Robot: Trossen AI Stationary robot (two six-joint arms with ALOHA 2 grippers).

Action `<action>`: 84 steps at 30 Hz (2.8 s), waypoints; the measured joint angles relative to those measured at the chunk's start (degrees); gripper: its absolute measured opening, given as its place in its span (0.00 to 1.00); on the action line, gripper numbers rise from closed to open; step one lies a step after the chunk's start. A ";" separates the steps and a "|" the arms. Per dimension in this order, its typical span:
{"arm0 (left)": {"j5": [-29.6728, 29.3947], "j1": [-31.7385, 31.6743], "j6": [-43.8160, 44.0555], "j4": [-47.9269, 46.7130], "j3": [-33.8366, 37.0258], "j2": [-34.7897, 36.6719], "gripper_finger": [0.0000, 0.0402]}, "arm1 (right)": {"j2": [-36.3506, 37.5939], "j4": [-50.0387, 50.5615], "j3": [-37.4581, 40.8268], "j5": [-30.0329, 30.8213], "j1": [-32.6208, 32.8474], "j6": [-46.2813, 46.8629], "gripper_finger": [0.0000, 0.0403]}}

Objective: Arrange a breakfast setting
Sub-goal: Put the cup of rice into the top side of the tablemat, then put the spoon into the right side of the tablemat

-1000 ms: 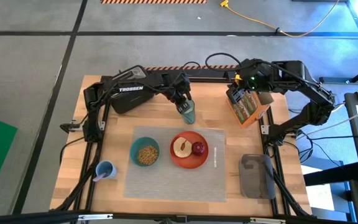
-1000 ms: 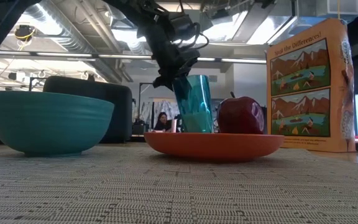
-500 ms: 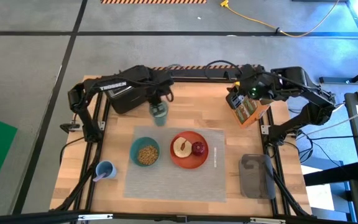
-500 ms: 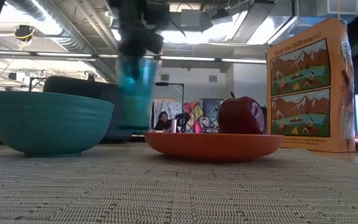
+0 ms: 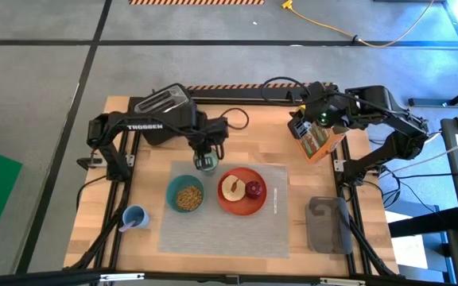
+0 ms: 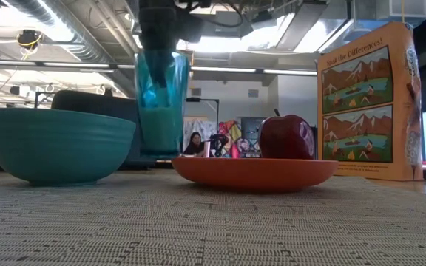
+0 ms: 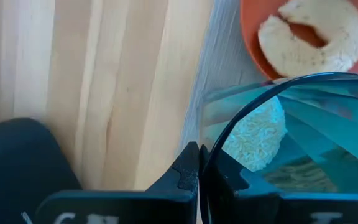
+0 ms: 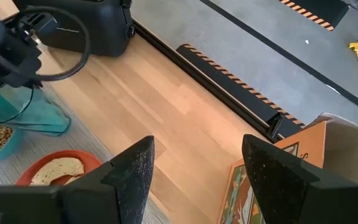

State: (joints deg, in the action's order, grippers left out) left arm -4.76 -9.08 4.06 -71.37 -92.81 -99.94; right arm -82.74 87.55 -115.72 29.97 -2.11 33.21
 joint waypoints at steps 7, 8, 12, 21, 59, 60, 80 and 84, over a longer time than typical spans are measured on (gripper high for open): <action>-0.53 0.80 3.01 0.61 8.00 0.29 0.01 | 0.00 -0.03 0.02 0.04 1.09 0.00 0.58; -0.28 0.72 3.25 1.07 9.07 0.55 0.01 | 0.00 -0.09 0.02 0.34 1.55 0.00 0.58; -0.47 0.70 4.64 1.46 10.64 0.47 0.05 | 0.00 -0.35 0.02 0.75 3.68 0.00 0.58; 6.42 -2.33 6.38 0.66 9.31 0.54 0.11 | -0.46 -0.37 0.07 0.98 5.55 1.03 0.58; 18.88 27.08 59.08 -2.69 20.34 33.15 0.33 | 0.09 -50.83 27.37 -22.59 5.15 -7.69 0.58; 20.91 29.17 62.94 -2.80 20.33 33.18 0.33 | 0.09 -51.74 27.74 -23.33 4.57 -7.73 0.58; 34.41 44.92 92.41 4.34 35.70 32.84 0.57 | -2.35 -56.99 27.90 -40.51 -0.55 -10.11 0.71; 37.60 45.73 94.37 7.52 39.48 32.80 0.61 | -2.71 -56.21 30.60 -40.03 -0.55 -9.79 0.74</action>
State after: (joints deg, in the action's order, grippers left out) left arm 32.84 36.65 98.43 -63.84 -53.33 -67.14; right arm -85.45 31.34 -85.13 -10.07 -2.66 23.42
